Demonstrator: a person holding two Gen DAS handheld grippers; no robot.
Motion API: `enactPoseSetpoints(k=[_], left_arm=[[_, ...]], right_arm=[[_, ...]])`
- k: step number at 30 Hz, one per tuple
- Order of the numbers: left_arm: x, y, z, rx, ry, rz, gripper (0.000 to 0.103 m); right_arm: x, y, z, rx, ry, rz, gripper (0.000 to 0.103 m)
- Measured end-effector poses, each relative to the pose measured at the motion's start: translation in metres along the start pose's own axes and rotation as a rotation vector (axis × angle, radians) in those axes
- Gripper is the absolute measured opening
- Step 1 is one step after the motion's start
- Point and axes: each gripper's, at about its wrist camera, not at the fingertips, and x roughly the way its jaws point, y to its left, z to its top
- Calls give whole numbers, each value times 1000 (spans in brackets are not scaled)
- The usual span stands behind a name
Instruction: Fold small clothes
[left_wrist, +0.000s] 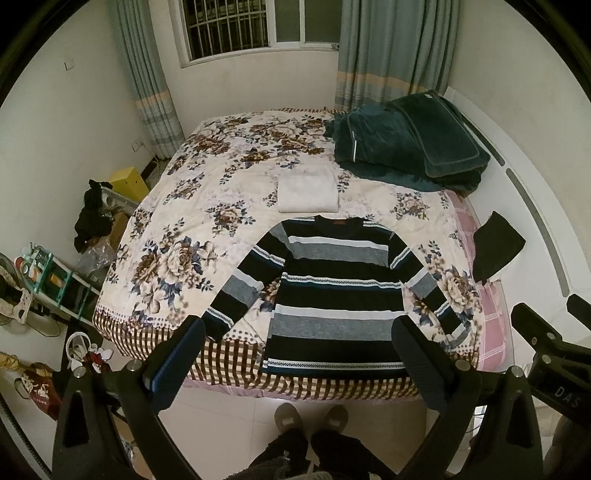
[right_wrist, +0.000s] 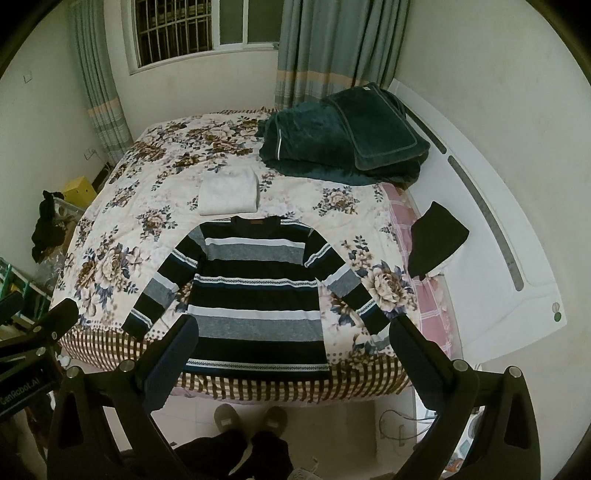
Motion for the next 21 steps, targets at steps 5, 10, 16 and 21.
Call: enactPoseSetpoints(k=[5,10,16,21], left_arm=[[0,0,0,-1,-1,-1,103],[-2,-5,0,0,-2,-2,103],[-1,-6,1,-1,-3,-1,103],[-1,-8,1,-2,-1,-3,103]], right_arm=[[0,0,1,0,-1,-1,103],[0,0,2,-1,-1,0,103],[0,-1,3,-2,-3,-2,103],[1,-2,4,-1,-2,-1,103]])
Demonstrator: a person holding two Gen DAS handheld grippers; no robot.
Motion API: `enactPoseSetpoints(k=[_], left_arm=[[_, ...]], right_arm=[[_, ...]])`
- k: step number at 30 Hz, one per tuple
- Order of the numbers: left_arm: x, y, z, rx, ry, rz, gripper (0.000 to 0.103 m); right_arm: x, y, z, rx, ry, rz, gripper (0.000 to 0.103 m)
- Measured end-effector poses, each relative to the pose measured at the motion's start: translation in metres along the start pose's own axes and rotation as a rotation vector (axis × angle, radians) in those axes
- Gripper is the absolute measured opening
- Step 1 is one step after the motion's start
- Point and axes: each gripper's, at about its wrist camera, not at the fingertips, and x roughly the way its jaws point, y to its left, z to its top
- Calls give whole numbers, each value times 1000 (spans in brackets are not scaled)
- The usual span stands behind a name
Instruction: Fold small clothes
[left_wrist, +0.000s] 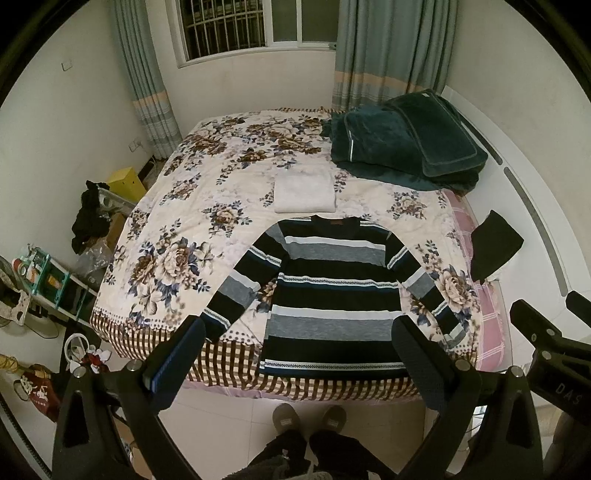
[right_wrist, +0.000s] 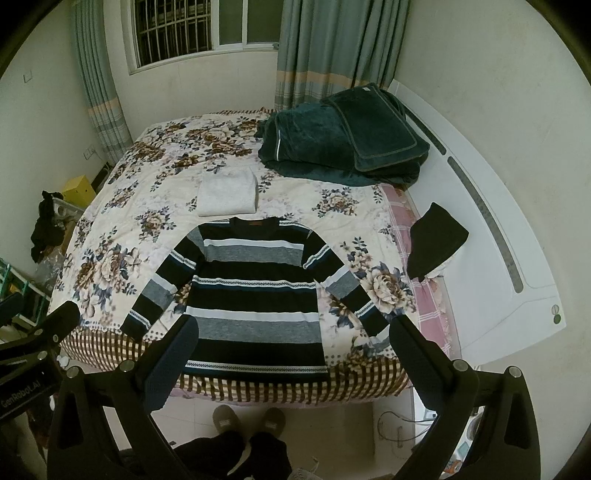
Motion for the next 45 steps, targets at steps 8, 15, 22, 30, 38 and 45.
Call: enactPoseSetpoints(k=[8,15,22,30,38,45], left_arm=[[1,-3,-1,1,2,0,103],[2,-5,-1,0,0,-2,103],[5,-11,-3,0,-8,-4,103],[6,-10,-2,0,-10,-5,103],[16,-11,3,6,-23,-9,103],[77,-5,15,15,-119,37,103]], right_arm=[[3,0,-2,-1,-1,-1,103],[3,0,-1,-1,-1,-2,103],[3,2,0,-1,-1,-1,103],[4,5,1,-2,3,-1,103],[9,7,8,28,4,1,103],[109,-36,1,232,75,-17,103]])
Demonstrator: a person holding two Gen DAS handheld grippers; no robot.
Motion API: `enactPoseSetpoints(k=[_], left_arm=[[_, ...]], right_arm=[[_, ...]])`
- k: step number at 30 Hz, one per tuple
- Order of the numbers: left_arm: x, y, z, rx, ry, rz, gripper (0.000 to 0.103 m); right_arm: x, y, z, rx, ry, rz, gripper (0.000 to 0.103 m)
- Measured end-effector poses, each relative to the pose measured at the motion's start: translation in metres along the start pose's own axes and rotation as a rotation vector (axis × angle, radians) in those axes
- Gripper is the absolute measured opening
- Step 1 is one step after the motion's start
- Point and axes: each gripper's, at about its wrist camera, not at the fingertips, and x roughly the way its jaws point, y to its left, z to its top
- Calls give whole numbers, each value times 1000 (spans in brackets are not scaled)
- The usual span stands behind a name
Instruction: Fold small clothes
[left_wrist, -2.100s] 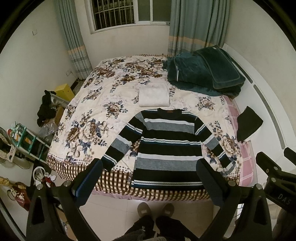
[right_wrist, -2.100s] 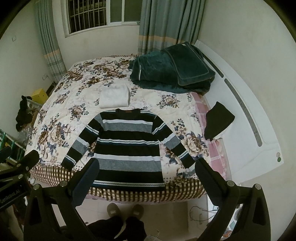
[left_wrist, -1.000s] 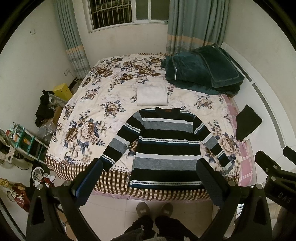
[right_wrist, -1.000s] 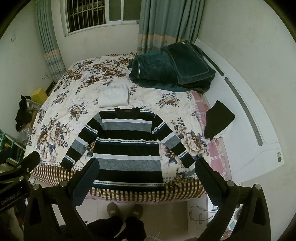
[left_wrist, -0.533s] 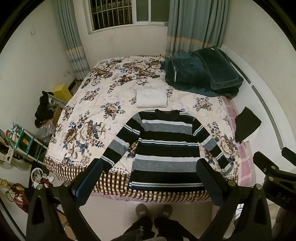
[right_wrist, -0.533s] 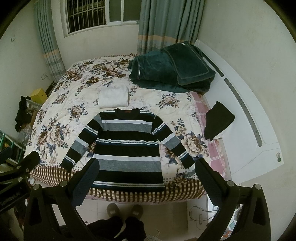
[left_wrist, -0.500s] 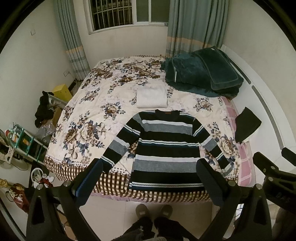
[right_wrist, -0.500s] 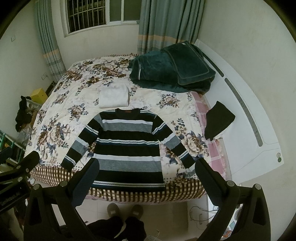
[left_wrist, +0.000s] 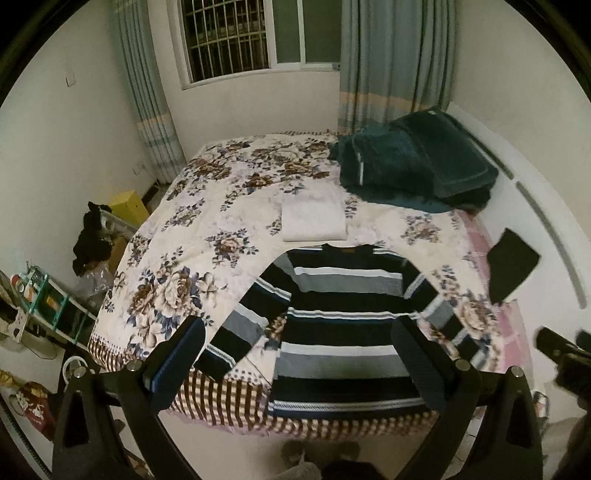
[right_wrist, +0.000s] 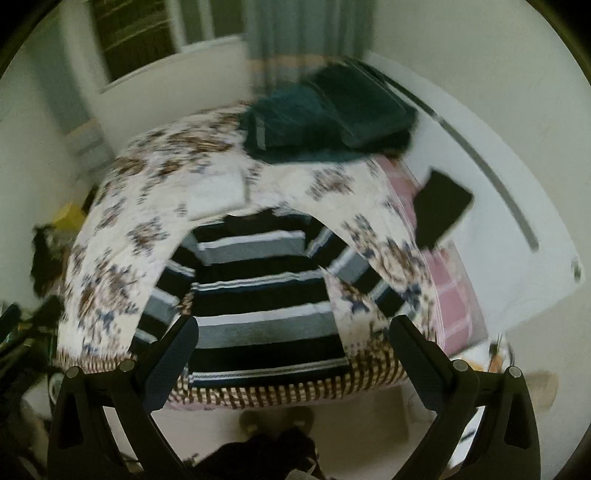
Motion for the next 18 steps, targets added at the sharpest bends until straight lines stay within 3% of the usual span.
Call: enactPoseSetpoints(k=[7,9,10,12,16,18], left_arm=[[116,-28,-5,54,76,77,103],[148,-40,-9,73,113,116,103],[168,-48,-12,80,135,130,103],[197,-57,-18,86,170,153,103],[280,-64,-47,-29,317,113,103],[313,-66,-64,-71,379,140,103]], right_arm=[[153,-138,-17,284,161,-117,103],[204,-191,-26,381,216,-119,94],[227,-215,-30,422,236,-121,82],[286,-271,-43,532,295,-107,79],[395,-357,-77,743,381,-62,79],[455,-397,-101,863,429,-28,79]])
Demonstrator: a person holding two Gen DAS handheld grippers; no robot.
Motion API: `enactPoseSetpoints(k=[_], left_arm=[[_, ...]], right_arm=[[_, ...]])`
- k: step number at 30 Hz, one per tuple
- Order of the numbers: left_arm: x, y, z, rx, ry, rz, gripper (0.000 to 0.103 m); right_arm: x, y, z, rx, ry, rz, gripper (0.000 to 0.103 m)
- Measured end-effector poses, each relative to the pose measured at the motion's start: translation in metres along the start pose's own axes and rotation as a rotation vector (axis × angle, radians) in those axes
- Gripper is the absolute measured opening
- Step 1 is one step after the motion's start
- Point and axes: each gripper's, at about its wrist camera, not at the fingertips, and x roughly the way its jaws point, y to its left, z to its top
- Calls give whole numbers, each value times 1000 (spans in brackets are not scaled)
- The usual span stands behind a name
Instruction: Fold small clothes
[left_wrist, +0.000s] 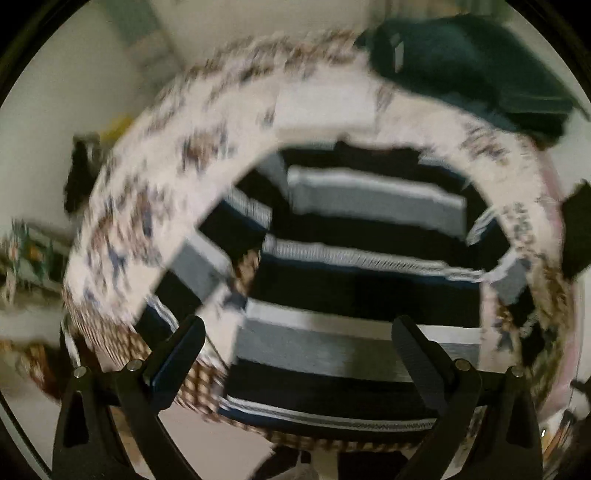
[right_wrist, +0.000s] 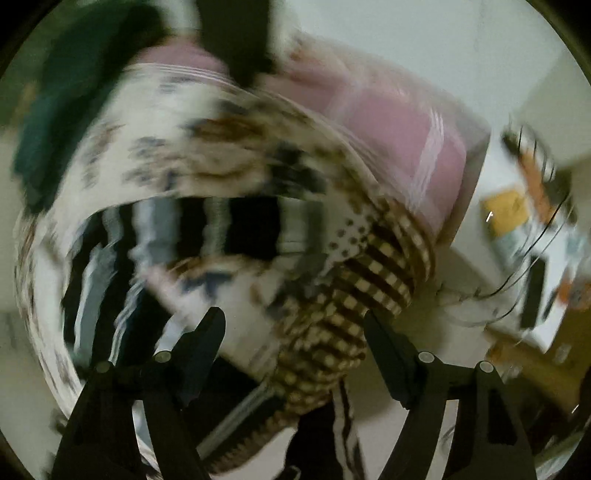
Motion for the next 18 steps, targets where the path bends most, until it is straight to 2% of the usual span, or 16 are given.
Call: enactPoseSetpoints(k=[1,5,10,12,13,14,18], left_arm=[[27,-3,-4,-14,50,20,103],[86,-14,-17,9,137,113,103],[138,-30,-23,17,186,131,103],[152,-42,-19,28,188,121,103],[158,-47,-18,34,187,108,103],[161,-52,-15,37,185,97,103],[171,-74,-9,69,171,25,103]], right_arm=[[29,-15,16,59,27,24,79],[102,-39,41,179,57,69,79],[148,-29,58,165,68,143,79],[147,-10,55,94,37,142,48],[145,0,56,54,36,119,16],[137,9,55,19,13,119,7],[91,20,63,-34,-102,130,6]])
